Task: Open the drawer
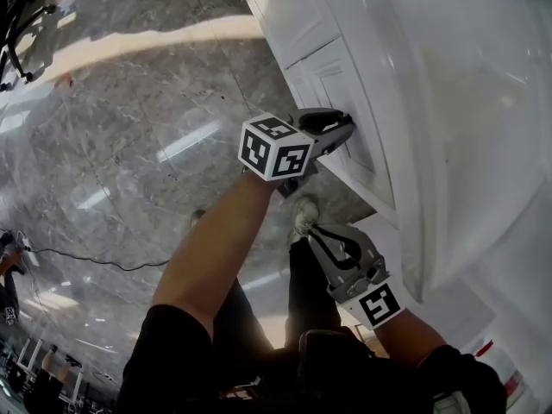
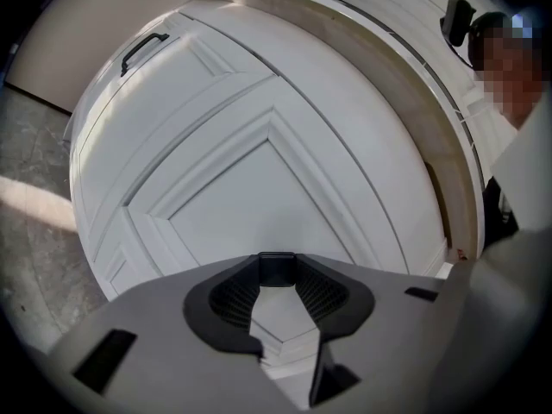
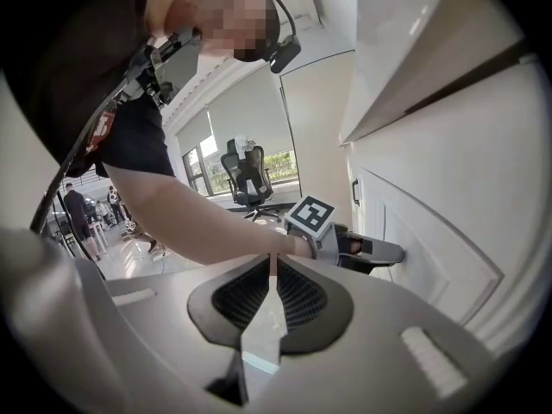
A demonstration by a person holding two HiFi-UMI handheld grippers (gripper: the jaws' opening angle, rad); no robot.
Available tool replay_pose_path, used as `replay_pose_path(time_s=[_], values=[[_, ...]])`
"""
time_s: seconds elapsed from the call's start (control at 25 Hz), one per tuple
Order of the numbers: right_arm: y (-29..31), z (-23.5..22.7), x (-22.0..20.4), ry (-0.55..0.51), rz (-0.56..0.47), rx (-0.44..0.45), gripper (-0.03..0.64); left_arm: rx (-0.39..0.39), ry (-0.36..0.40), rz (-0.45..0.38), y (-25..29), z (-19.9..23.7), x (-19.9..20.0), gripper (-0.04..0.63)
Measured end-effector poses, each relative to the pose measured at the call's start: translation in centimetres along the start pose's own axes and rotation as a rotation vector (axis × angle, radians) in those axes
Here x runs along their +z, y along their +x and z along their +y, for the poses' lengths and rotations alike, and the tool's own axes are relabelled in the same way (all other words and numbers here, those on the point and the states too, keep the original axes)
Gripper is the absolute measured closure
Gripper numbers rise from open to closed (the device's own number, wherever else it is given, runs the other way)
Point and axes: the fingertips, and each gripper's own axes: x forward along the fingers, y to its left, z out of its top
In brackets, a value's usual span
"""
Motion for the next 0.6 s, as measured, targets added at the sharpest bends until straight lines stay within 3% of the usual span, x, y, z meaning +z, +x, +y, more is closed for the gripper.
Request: replay_pose_path(time_s=[0.6], values=[[-0.2,0.5,1.0,-0.020,-0.013,-0.002,0.617,0.017,0.009,0.052,-0.1,0.2,-0.2,0.471]])
